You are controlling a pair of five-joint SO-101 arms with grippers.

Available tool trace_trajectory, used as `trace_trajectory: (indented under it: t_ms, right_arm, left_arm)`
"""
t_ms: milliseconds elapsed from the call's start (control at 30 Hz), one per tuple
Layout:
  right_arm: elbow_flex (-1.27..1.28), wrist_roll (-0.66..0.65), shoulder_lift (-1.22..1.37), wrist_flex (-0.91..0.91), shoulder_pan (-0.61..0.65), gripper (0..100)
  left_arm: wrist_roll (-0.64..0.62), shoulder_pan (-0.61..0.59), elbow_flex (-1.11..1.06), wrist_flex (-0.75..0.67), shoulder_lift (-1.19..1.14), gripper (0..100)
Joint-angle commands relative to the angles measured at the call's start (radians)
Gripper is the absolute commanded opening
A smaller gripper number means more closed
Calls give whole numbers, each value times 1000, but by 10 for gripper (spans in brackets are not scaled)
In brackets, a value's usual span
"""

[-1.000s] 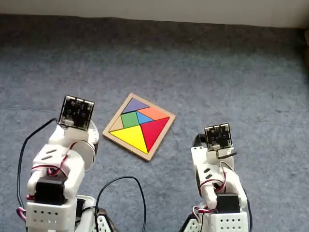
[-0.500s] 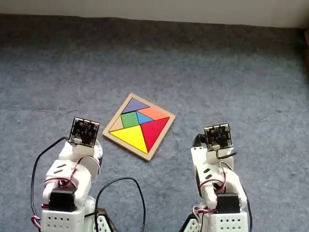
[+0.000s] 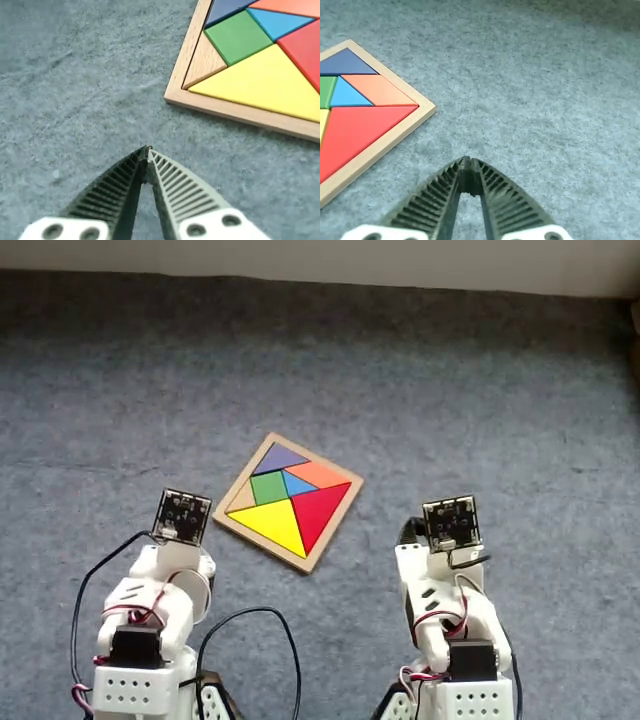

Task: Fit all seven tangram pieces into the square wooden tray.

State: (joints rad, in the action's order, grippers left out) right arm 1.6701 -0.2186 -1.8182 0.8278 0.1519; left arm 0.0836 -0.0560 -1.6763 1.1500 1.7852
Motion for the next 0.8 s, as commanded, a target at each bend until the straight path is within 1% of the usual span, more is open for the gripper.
trace_trajectory:
  t_ms: [0,100,267,400,500,667,700,767]
  right_arm:
    - [12,0,-18,-1,10,9]
    - [13,0,-18,-1,35,9]
    - [99,-6,-18,-28,153,9]
    - [130,-2,-18,-4,150,9]
    - [130,-2,-18,91,147,9]
    - [128,-6,-18,412,150,9]
    - [128,-6,-19,437,147,9]
    - [128,-5,-18,417,147,9]
  left_arm:
    - [-6,-4,-19,92,30,5]
    - [-6,-4,-19,123,30,5]
    - [-8,-4,-19,186,30,5]
    - [-8,-4,-19,186,30,5]
    - [-8,-4,-19,186,30,5]
    - [-8,-4,-19,186,30,5]
    - [-8,-4,-19,186,30,5]
    - [-8,-4,-19,186,30,5]
